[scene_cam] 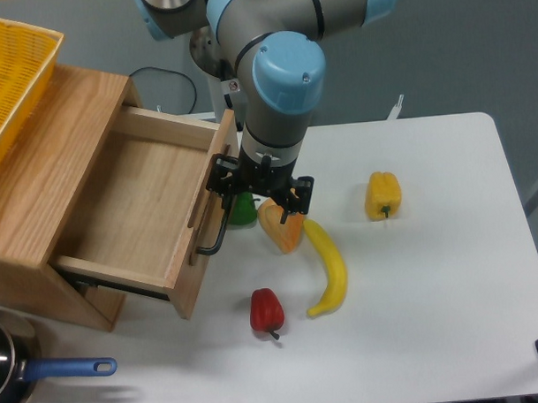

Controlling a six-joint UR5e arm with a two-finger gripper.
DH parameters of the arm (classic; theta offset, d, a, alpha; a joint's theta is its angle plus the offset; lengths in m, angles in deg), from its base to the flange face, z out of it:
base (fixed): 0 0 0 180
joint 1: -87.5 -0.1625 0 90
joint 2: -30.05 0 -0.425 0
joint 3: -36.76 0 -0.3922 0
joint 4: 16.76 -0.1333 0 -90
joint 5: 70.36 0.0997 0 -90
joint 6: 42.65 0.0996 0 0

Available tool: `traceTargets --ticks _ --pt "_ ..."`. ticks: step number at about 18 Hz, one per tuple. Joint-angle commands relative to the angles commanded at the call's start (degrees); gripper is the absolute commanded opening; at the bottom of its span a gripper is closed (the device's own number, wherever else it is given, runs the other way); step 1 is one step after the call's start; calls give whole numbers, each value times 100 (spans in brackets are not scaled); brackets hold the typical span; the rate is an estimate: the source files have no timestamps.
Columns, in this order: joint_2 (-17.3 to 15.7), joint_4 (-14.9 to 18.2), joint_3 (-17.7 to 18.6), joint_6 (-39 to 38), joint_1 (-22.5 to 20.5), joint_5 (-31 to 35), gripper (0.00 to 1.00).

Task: Slide the top drawer open

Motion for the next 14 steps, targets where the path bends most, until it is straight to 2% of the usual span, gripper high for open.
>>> traceTargets --ticks 10,14 --pt "-167 35 -176 17 -44 9 100" --pt "-176 35 -132 876 -219 52 100"
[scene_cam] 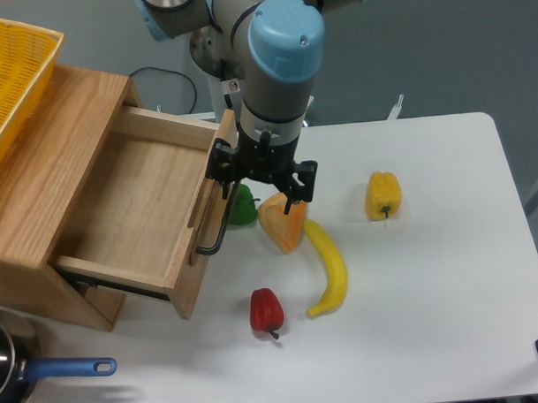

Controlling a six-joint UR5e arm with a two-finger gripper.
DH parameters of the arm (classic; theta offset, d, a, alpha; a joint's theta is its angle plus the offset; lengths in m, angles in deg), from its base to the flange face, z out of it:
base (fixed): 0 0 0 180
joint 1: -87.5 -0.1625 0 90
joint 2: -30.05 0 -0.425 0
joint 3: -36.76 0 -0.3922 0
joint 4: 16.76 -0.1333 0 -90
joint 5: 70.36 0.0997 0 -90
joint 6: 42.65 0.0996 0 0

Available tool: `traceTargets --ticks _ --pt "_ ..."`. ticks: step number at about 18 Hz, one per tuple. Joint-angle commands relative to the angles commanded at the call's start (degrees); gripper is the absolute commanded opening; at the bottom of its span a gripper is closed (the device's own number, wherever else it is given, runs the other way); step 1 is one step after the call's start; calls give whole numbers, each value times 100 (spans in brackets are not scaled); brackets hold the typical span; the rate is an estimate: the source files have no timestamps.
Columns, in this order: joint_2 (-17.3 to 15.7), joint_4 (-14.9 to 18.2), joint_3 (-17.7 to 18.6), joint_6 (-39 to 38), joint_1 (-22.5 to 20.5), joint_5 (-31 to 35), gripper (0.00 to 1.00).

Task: Slide the top drawer open

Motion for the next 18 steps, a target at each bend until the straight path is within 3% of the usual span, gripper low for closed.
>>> traceTargets --ticks 3,8,12,18 --pt "-26 0 9 704 -193 106 100" --pt "9 -114 18 977 -457 184 100" --pt "114 -360 79 1847 -457 721 100" --pt "272 -510 97 1928 -484 730 100"
